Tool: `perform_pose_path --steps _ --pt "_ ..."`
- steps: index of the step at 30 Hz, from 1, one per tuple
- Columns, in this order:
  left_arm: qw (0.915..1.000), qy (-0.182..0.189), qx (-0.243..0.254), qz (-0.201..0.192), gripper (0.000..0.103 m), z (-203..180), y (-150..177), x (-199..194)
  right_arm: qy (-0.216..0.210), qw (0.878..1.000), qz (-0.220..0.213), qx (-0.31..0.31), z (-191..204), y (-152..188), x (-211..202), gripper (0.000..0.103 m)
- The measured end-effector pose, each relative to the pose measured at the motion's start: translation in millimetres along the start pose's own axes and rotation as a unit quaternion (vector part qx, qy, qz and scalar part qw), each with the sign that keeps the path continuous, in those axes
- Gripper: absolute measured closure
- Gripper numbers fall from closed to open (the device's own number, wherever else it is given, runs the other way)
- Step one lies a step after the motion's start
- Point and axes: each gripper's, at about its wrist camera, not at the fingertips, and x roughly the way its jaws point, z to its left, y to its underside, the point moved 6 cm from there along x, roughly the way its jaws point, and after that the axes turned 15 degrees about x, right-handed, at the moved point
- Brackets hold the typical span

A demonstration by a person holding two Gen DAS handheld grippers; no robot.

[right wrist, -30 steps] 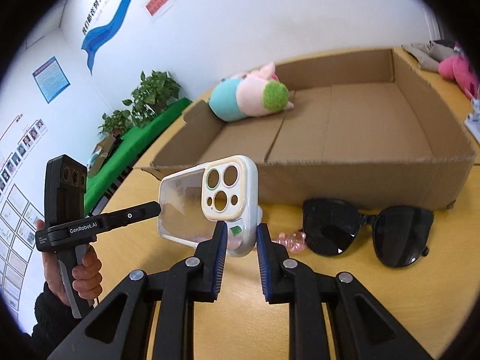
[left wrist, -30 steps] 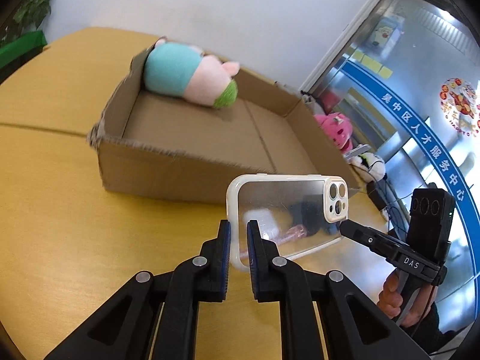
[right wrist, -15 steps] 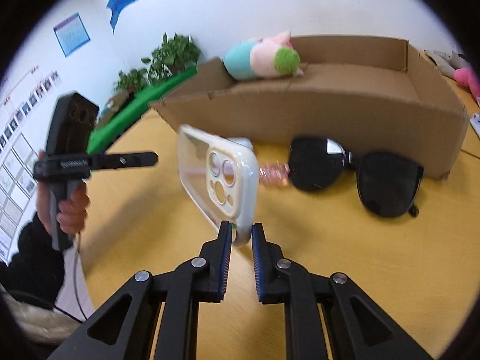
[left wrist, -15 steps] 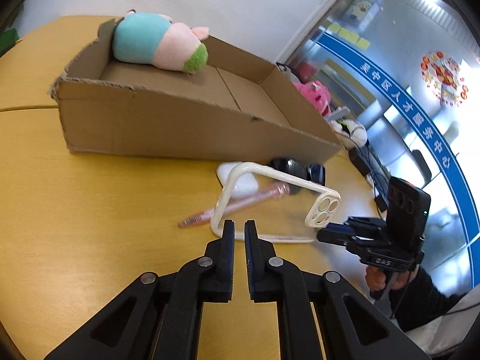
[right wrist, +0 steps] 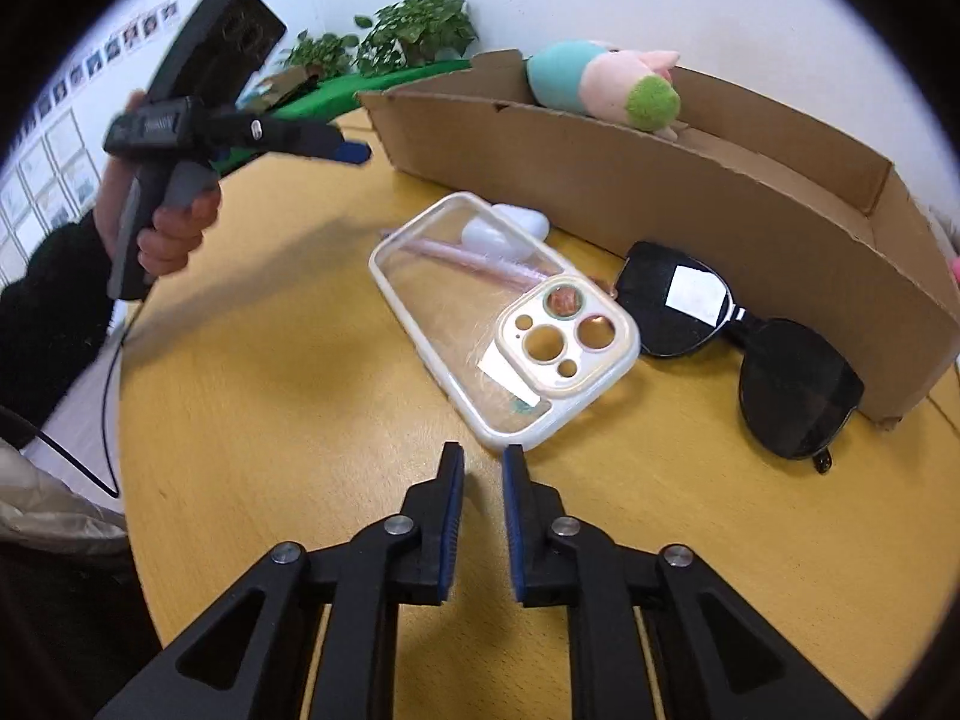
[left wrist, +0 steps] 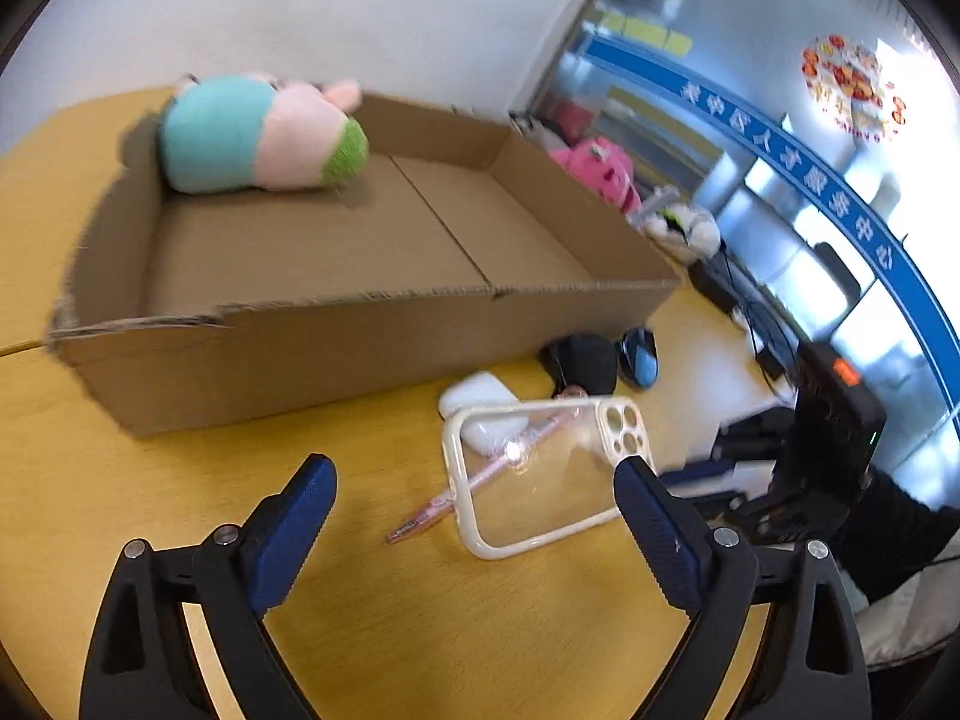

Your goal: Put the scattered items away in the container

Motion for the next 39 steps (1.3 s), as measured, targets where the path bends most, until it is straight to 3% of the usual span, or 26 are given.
perform_pose_path --steps 2,3,8,9,10,12,13,14,16,19,22,25,32,39 --pt "0.9995 0.018 0.011 0.022 0.007 0 1 15 -0.011 0.999 -0.006 0.037 -9 -10 -6 0.031" --pt "0.9991 0.026 0.011 0.031 0.007 0 1 23 -0.015 0.998 -0.012 0.059 -16 -16 -8 0.026" --pt "0.997 0.065 0.003 0.041 0.009 -4 -3 45 -0.045 0.99 -0.002 0.135 -40 -42 10 0.026" --pt "0.9962 0.076 0.003 0.043 0.017 -7 -4 47 -0.042 0.99 0.006 0.137 -42 -43 15 0.026" --pt "0.9953 0.084 0.003 0.048 0.029 -10 -4 49 -0.041 0.991 0.014 0.127 -40 -44 23 0.026" --pt "0.9951 0.08 0.009 0.057 0.043 -13 -4 51 -0.042 0.994 0.019 0.104 -30 -47 26 0.042" --pt "0.9952 0.076 0.012 0.061 0.045 -15 -4 52 -0.042 0.994 0.024 0.096 -27 -48 28 0.051" --pt "0.9955 0.07 0.013 0.062 0.045 -15 -3 51 -0.042 0.994 0.024 0.094 -25 -49 29 0.051" --pt "0.9959 0.066 0.008 0.062 0.056 -13 -1 48 -0.045 0.994 0.027 0.092 -24 -51 28 0.051" --pt "0.9962 0.081 0.004 0.031 0.069 -16 -4 31 -0.039 0.997 0.017 0.065 -21 -51 19 0.053" --pt "0.9954 0.082 0.049 0.003 0.07 -31 -7 5 -0.026 0.999 -0.022 0.005 -9 -55 -5 0.068" --pt "0.9911 0.086 0.102 -0.001 0.07 -52 0 -10 0.013 0.993 -0.047 -0.107 13 -46 -20 0.069" --pt "0.9802 0.075 0.181 0.026 0.064 -79 24 -17 0.022 0.97 -0.031 -0.238 38 -11 -28 0.08" --pt "0.9529 0.065 0.289 0.065 0.071 -119 42 -13 0.042 0.948 0.023 -0.315 46 8 -23 0.079"
